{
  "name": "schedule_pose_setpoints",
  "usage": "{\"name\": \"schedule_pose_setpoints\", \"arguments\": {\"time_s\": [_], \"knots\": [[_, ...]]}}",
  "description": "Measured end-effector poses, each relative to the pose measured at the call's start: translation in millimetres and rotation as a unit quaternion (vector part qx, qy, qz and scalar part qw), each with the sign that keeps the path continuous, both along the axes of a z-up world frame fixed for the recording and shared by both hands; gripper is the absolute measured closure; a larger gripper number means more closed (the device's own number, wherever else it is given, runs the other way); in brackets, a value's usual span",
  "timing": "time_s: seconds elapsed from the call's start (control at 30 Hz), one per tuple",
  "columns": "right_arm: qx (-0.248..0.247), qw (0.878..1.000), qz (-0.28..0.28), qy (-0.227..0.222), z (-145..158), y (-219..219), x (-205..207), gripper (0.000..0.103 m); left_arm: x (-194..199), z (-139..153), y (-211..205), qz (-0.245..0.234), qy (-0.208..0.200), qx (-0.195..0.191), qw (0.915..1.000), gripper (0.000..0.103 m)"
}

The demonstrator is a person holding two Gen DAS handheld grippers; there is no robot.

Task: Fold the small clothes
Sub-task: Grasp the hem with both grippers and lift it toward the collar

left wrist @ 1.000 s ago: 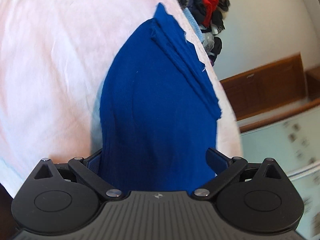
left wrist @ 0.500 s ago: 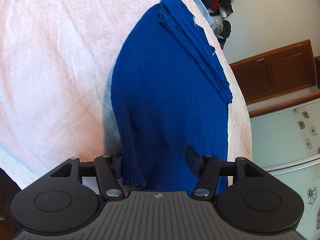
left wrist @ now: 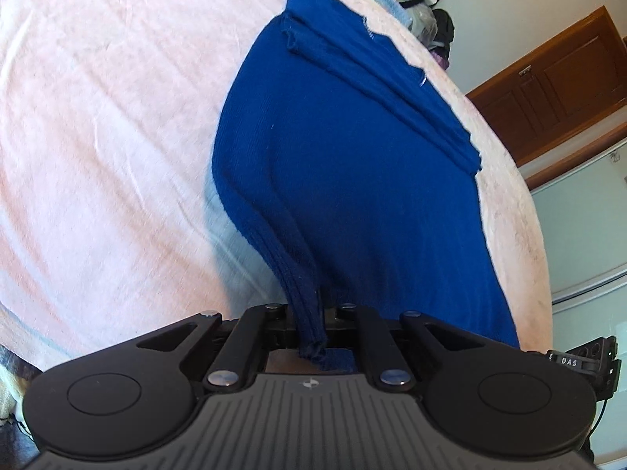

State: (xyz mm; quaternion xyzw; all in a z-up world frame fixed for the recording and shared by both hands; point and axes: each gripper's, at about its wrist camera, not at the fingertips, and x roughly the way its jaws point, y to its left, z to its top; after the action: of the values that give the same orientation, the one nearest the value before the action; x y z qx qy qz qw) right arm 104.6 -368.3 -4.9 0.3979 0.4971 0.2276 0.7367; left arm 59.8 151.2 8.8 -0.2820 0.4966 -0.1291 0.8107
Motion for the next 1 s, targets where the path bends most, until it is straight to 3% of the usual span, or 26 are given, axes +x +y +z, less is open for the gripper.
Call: {"name": "schedule_pose_setpoints", "arguments": {"time_s": [0.2, 0.37, 0.53, 0.8, 1.0], "knots": [[0.054, 0.998, 0.003, -0.034, 31.6, -7.1, 14.0, 0.093, 9.8, 40.7, 7.8, -0.004, -0.052, -0.032, 0.9981, 0.097], [0.074, 0.994, 0.007, -0.075, 62.3, -12.8, 55.0, 0.093, 42.5, 70.0, 12.1, -0.004, -0.089, -0.055, 0.9946, 0.097], [0.068, 0.990, 0.015, -0.123, 96.6, -22.0, 112.1, 0.092, 87.6, 102.9, 8.8, -0.018, -0.134, -0.037, 0.9901, 0.097], [0.074, 0.984, -0.010, -0.160, 122.1, -38.0, 234.8, 0.092, 206.1, 129.0, 0.8, -0.009, -0.171, -0.045, 0.9842, 0.097], [0.073, 0.987, -0.046, -0.133, 94.0, -42.2, 329.3, 0.092, 307.7, 118.8, -20.7, -0.012, -0.170, -0.023, 0.9850, 0.097]]}}
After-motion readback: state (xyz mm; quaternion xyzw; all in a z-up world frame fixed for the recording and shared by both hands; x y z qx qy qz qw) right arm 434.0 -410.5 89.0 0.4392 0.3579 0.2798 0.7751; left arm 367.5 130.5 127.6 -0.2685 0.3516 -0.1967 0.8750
